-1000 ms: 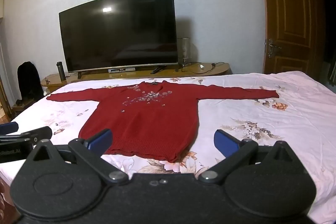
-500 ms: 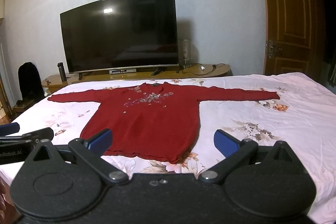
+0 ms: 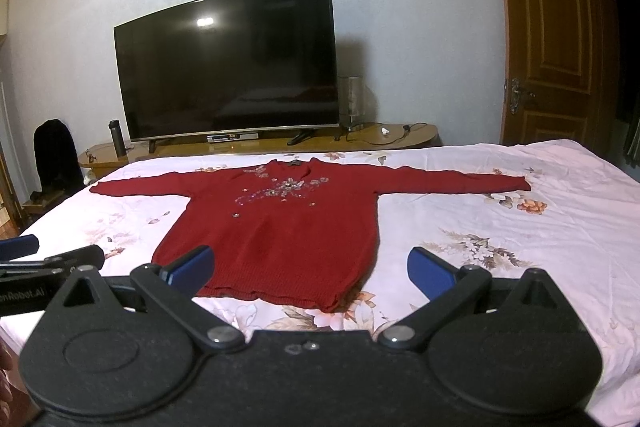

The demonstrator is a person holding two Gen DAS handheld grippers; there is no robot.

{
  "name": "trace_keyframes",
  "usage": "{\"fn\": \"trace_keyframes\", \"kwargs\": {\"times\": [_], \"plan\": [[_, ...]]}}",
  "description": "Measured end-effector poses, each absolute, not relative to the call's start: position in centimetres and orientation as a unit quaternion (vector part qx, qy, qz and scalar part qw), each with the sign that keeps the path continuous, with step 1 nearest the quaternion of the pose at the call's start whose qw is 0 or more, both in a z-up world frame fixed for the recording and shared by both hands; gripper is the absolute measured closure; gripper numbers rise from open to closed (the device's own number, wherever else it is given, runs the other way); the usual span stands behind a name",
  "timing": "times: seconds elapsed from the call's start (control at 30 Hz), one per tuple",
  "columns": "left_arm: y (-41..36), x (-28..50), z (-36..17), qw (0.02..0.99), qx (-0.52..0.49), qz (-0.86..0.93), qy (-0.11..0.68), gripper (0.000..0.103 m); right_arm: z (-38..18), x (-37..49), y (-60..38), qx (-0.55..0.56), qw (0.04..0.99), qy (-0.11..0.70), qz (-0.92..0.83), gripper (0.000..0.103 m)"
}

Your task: Fold small clothes

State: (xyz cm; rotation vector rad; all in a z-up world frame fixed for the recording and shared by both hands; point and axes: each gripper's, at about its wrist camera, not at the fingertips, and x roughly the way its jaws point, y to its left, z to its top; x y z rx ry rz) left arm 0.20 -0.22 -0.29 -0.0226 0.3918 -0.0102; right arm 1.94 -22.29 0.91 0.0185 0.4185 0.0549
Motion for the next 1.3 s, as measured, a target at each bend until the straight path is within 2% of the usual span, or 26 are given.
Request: {"fn": "trace_keyframes", "kwargs": {"times": [1.3], "plan": [[-0.04,-0.27,0.11,0.982,-0.009,-0.004,0.187,0.000,1.17,1.74,-22.30,0.005,0.979,0.202,0.032,0.001]]}}
